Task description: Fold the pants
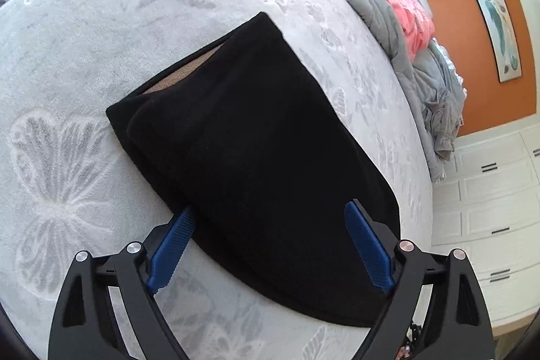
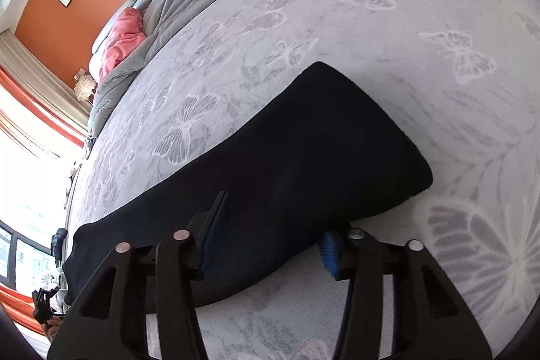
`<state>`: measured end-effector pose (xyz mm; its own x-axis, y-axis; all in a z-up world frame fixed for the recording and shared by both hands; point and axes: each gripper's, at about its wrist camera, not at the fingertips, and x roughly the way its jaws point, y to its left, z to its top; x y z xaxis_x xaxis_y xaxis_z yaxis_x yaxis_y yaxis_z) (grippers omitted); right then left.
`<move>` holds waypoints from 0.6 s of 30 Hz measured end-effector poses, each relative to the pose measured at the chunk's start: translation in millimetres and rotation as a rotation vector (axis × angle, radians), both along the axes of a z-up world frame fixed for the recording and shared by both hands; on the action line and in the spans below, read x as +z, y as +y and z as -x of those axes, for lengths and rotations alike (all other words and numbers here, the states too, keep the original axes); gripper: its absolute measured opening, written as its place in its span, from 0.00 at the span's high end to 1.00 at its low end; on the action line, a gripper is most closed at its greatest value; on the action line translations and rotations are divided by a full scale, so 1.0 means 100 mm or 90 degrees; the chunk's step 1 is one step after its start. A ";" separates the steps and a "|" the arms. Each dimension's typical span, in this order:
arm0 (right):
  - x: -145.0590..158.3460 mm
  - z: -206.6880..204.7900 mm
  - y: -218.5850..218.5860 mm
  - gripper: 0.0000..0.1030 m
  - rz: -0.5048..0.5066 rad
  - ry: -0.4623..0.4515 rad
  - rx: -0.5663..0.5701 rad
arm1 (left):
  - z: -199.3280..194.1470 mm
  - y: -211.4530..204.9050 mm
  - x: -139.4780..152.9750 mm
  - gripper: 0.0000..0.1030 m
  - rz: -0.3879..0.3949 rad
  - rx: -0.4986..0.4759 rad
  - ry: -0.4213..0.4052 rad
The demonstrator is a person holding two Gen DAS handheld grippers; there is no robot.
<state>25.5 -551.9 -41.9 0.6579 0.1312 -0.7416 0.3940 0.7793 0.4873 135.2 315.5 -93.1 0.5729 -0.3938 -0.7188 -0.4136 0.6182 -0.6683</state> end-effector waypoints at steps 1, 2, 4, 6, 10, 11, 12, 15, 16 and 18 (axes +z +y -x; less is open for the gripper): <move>0.01 -0.02 -0.01 0.90 -0.001 0.001 0.001 | -0.07 -0.02 0.00 0.42 0.006 0.004 0.000; 0.05 -0.03 -0.03 0.95 -0.007 -0.006 0.001 | -0.08 0.00 -0.04 0.92 0.005 0.001 0.011; 0.17 0.00 -0.07 0.95 0.002 -0.041 -0.005 | 0.01 0.07 -0.06 0.95 0.021 0.014 0.014; 0.19 0.03 -0.13 0.95 0.007 -0.048 -0.008 | 0.20 0.12 0.01 0.95 0.033 0.015 -0.016; -0.10 0.08 -0.20 0.88 0.048 0.049 0.003 | 0.35 0.10 -0.10 0.92 -0.009 -0.003 0.030; -0.04 0.17 -0.20 0.82 0.050 0.043 -0.011 | 0.36 0.07 -0.11 0.88 -0.022 -0.011 0.037; 0.04 0.24 -0.18 0.77 0.062 0.042 -0.022 | 0.40 0.06 -0.07 0.85 -0.040 -0.014 0.040; 0.44 0.44 0.04 0.64 0.145 0.000 -0.014 | 0.54 0.02 0.24 0.61 -0.123 0.007 0.025; 0.58 0.44 0.17 0.64 0.171 -0.015 0.004 | 0.59 0.01 0.38 0.48 -0.158 0.018 0.008; 0.87 0.29 0.61 0.64 0.183 -0.057 0.079 | 0.63 -0.03 0.62 0.35 -0.206 0.036 -0.007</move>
